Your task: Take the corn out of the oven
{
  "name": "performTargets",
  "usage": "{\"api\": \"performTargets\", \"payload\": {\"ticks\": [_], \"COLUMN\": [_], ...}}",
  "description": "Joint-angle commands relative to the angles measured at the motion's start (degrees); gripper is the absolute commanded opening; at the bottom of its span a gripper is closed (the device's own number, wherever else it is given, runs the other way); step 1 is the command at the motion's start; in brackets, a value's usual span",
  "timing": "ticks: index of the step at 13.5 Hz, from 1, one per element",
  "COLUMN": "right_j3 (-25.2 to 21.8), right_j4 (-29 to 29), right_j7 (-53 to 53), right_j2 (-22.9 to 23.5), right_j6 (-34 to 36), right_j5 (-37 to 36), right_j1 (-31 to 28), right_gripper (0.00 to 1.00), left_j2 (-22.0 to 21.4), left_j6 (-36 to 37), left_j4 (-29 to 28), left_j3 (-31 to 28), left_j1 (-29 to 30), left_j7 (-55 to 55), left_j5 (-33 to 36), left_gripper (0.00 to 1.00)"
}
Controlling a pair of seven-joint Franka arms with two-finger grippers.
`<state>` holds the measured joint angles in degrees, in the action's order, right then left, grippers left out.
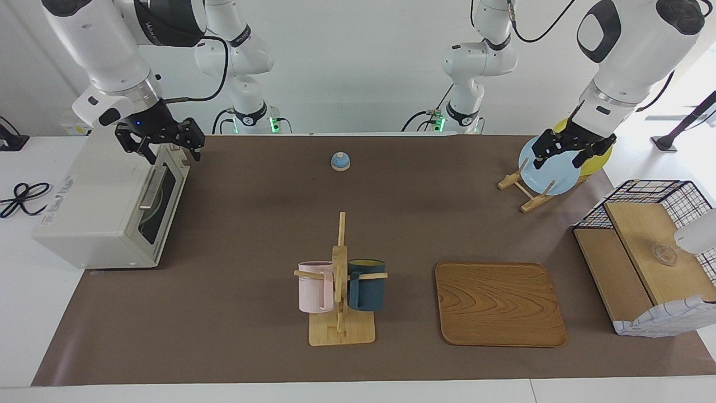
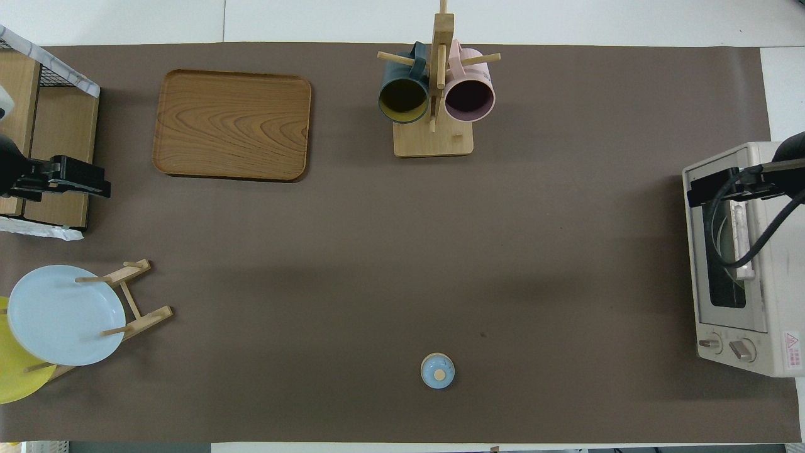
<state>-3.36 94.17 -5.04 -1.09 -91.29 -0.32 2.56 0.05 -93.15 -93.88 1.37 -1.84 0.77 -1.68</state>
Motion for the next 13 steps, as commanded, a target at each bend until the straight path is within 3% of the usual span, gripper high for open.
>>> {"api": "performTargets", "payload": {"ticks": [1, 11, 12, 13], "right_j3": [-0.24, -0.24, -0.24, -0.24], "right_j4": [-0.13, 1.63, 1.63, 1.8], "right_j7": [0.91, 0.47, 0.12, -0.75], "right_j2": [0.12, -0.5, -0.5, -0.5], "right_j6": [-0.55, -0.99, -1.16, -1.69], "right_j5": [1.55, 1.55, 1.46, 1.38], "right_j1": [-0.27, -0.27, -0.44, -0.36], "right_gripper": [1.0, 0.98, 0.5, 0.25], "left_j2": [-0.05, -0.05, -0.05, -0.05], "left_j6": [0.43, 0.43, 0.43, 0.43], "left_j4": [0.72, 0.72, 0.8, 0.72], "left_j3": [0.3, 0.3, 0.3, 0.3], "left_j1": [0.52, 0.52, 0.52, 0.52], "left_j7": [-0.42, -0.42, -0.42, -0.42], "left_j5": [1.07, 1.07, 1.07, 1.07], "left_gripper": [1.0, 1.0, 1.0, 1.0]}}
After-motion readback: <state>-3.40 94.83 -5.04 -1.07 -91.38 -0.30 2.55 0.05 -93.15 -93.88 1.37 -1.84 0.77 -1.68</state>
